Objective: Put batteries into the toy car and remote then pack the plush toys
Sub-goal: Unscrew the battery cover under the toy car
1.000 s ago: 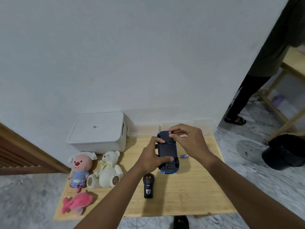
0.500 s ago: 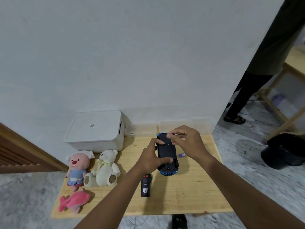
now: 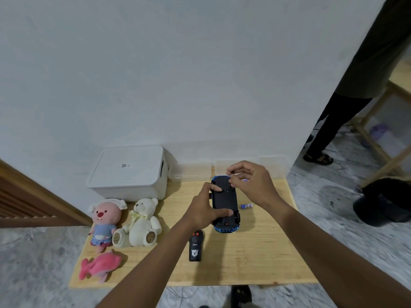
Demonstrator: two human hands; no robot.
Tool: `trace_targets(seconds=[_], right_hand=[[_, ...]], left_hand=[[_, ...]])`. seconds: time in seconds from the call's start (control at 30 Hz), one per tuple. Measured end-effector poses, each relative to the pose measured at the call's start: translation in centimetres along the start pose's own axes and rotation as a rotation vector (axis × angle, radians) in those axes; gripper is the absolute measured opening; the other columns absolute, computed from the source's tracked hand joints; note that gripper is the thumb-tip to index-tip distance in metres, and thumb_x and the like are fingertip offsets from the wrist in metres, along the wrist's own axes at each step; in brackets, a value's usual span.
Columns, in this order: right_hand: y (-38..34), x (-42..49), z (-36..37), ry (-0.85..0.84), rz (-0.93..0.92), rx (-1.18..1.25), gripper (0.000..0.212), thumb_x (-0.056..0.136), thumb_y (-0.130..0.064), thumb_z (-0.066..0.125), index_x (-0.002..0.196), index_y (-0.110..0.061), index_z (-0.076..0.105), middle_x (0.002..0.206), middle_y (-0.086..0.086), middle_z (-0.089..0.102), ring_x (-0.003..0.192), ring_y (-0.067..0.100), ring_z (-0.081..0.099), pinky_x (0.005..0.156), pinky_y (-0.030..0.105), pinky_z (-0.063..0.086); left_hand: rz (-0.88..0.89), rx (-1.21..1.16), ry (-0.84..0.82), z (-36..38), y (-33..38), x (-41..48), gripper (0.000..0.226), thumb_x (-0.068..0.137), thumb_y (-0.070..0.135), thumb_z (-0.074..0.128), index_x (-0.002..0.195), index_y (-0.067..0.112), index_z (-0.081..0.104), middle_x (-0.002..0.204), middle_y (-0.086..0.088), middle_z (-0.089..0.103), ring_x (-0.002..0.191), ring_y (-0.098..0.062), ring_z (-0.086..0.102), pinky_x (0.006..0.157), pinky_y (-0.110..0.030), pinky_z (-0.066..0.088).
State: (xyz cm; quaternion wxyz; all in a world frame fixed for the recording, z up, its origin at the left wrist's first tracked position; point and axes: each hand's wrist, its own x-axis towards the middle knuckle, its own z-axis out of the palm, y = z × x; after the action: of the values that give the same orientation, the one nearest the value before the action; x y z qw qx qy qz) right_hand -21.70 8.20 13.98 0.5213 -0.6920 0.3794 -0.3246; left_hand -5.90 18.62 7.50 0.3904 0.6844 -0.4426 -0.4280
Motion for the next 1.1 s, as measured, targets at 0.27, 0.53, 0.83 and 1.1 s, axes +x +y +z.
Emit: trace_targets(seconds=[0.27, 0.53, 0.83, 1.1], right_hand=[[0.09, 0.40, 0.07, 0.007, 0.007, 0.039, 0.010, 0.088, -0.016, 0.078, 0.097, -0.018, 0.076, 0.088, -0.002, 0.076, 0.079, 0.017, 0.075, 0.075, 0.038, 0.064], [0.40, 0.58, -0.46, 0.008, 0.017, -0.017, 0.010, 0.088, -0.015, 0.077, 0.095, -0.022, 0.078, 0.092, -0.009, 0.077, 0.080, 0.016, 0.075, 0.078, 0.040, 0.063], [0.54, 0.62, -0.58, 0.012, 0.020, -0.015, 0.013, 0.088, -0.013, 0.076, 0.095, -0.023, 0.079, 0.090, -0.007, 0.077, 0.075, 0.018, 0.074, 0.075, 0.041, 0.063], [0.74, 0.55, -0.50, 0.036, 0.058, 0.018, 0.011, 0.079, -0.016, 0.086, 0.086, -0.016, 0.077, 0.082, 0.003, 0.076, 0.069, 0.021, 0.074, 0.072, 0.038, 0.063]], left_hand=[[0.001, 0.009, 0.000, 0.18, 0.23, 0.38, 0.065, 0.068, 0.030, 0.096, 0.110, 0.037, 0.047, 0.120, -0.003, 0.062, 0.106, -0.024, 0.068, 0.077, -0.044, 0.065], [0.010, 0.009, 0.006, 0.34, 0.16, 0.57, 0.065, 0.068, 0.030, 0.096, 0.110, 0.035, 0.047, 0.122, 0.000, 0.061, 0.108, -0.022, 0.067, 0.079, -0.043, 0.065], [-0.004, 0.012, -0.002, 0.68, 0.16, 0.75, 0.066, 0.067, 0.031, 0.096, 0.110, 0.036, 0.047, 0.121, -0.003, 0.062, 0.102, -0.026, 0.070, 0.079, -0.045, 0.064], [-0.003, 0.015, 0.006, 0.80, 0.19, 0.93, 0.065, 0.067, 0.029, 0.097, 0.109, 0.035, 0.047, 0.119, -0.004, 0.063, 0.102, -0.024, 0.070, 0.079, -0.044, 0.064]])
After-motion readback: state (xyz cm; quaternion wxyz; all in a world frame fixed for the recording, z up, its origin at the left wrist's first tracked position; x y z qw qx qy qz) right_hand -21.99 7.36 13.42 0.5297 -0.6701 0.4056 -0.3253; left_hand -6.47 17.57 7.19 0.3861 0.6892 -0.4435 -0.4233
